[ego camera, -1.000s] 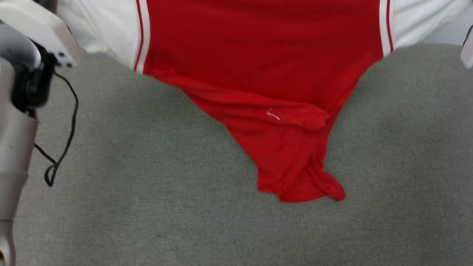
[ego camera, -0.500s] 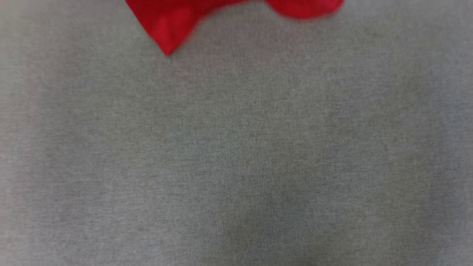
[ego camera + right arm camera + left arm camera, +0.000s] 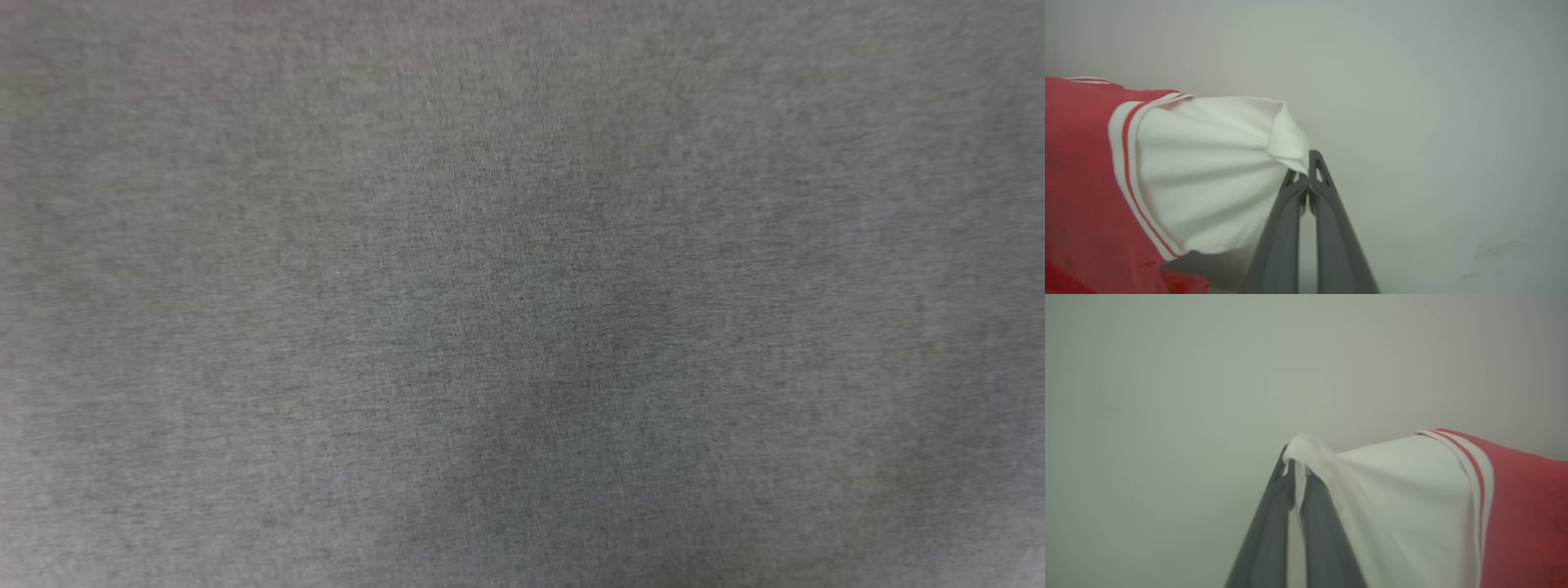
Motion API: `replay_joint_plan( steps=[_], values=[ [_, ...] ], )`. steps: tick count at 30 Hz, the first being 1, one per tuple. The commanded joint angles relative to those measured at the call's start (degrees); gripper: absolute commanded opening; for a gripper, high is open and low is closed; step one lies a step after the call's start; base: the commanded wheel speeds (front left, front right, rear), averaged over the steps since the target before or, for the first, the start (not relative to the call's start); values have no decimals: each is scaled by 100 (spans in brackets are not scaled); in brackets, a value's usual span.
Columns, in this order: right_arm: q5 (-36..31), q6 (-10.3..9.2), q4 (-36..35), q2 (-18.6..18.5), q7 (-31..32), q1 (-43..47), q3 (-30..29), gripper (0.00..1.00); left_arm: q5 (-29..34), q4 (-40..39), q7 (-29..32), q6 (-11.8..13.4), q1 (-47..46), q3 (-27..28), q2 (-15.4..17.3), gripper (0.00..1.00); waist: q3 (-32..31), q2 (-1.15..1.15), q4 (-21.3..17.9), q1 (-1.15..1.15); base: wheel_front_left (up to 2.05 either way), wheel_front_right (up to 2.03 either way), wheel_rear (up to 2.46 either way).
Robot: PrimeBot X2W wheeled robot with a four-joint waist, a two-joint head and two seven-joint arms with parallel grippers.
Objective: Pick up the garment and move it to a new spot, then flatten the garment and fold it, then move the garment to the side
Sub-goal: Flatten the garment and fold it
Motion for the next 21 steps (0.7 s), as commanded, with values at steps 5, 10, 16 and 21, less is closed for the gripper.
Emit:
replay_joint_plan(
  steps=[5, 10, 16, 21],
  values=[
    [174, -8, 406, 42, -335, 170, 206, 0, -109, 412, -265, -182, 212, -25, -77, 0, 211, 0, 10, -1, 0, 0, 0],
    [348, -8, 537, -3, -524, 738, 441, 0, -266, 571, -438, -286, 857, -1, -140, 0, -77, 0, 65, -1, 0, 0, 0],
    [708, -8, 76, -142, -545, 2153, 646, 0, -522, 195, -522, -333, 2275, 334, -203, 0, -749, 0, 163, -1, 0, 0, 0],
    [886, -8, -828, -169, -255, 3914, 453, 0, -561, -724, -527, -129, 4169, 912, -373, 0, -1485, 0, 240, -1, 0, 0, 0]
  ],
)
